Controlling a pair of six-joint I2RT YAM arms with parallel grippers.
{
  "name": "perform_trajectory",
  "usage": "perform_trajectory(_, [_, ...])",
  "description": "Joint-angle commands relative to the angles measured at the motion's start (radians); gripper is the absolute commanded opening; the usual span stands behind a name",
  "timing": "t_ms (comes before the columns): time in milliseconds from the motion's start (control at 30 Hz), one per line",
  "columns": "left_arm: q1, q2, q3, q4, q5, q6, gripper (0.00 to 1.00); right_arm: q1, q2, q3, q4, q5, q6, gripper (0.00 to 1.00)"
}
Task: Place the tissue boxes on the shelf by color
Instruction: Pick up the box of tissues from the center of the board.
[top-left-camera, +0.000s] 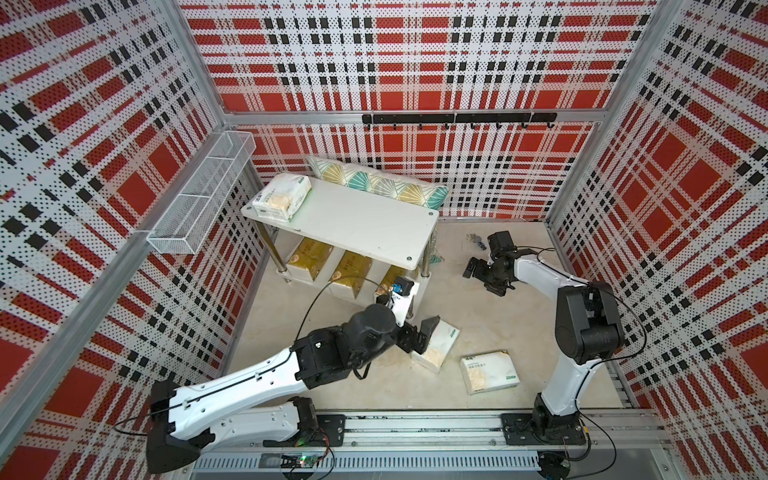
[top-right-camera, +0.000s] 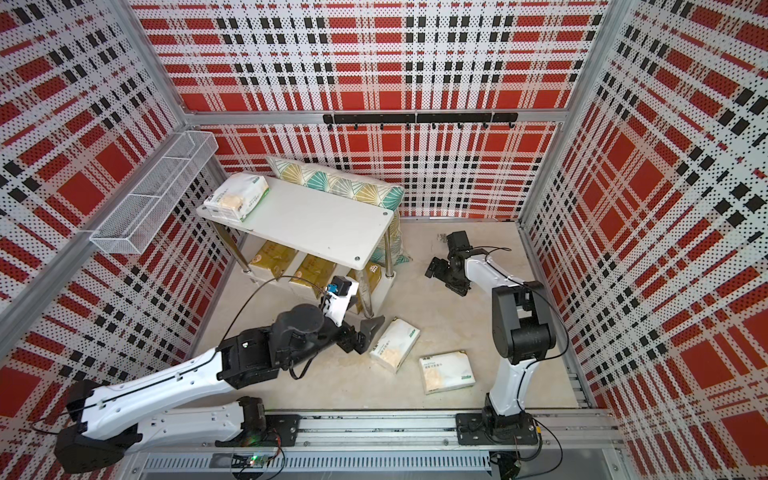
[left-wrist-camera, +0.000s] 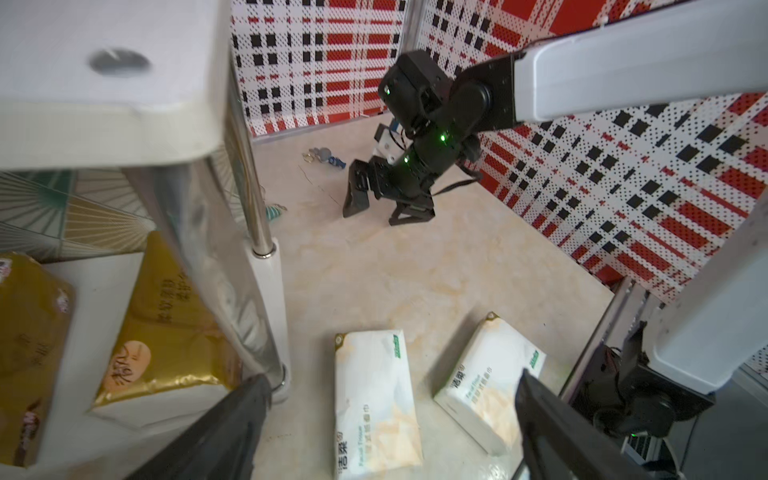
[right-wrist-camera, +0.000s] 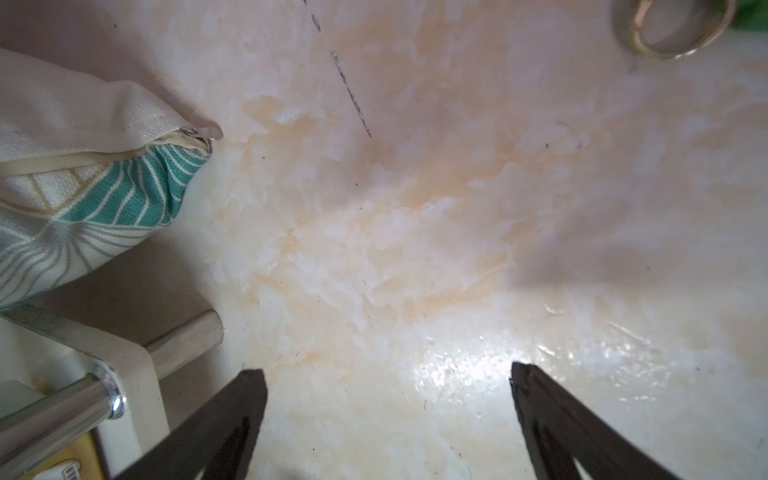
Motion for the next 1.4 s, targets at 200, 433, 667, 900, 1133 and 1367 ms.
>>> perform_trajectory(200, [-0.148, 0.151, -0.048, -0.050, -0.124, -0.269, 0.97, -0.012, -0.045, 0.000, -0.018, 0.012, -0.019, 1.00])
perform_trajectory(433, [-0.178, 0.235, -0.105, -0.082, -0.157, -0.411, 0.99, -0.013, -0.048, 0.006, -0.016, 0.007, -0.025, 1.00])
perform_trajectory(667, [-0.160, 0.335, -0.166, 0.013, -0.101, -0.360, 0.99, -0.015, -0.047, -0.002, -0.006, -0.003, -0.024, 1.00])
perform_trajectory(900, [-0.081, 0.354, -0.208, 0.087, -0.038, -0.295, 0.99, -0.018, -0.052, -0.008, -0.002, -0.005, -0.026, 1.00])
perform_trajectory(1133, [-0.055, 0.427, -0.193, 0.123, 0.032, -0.241, 0.99, -0.018, -0.052, -0.015, 0.006, -0.008, -0.023, 1.00])
perform_trajectory(1367, [-0.042, 0.487, -0.162, 0.125, -0.017, -0.216, 0.99, -0.018, -0.055, -0.025, 0.011, -0.009, -0.024, 1.00])
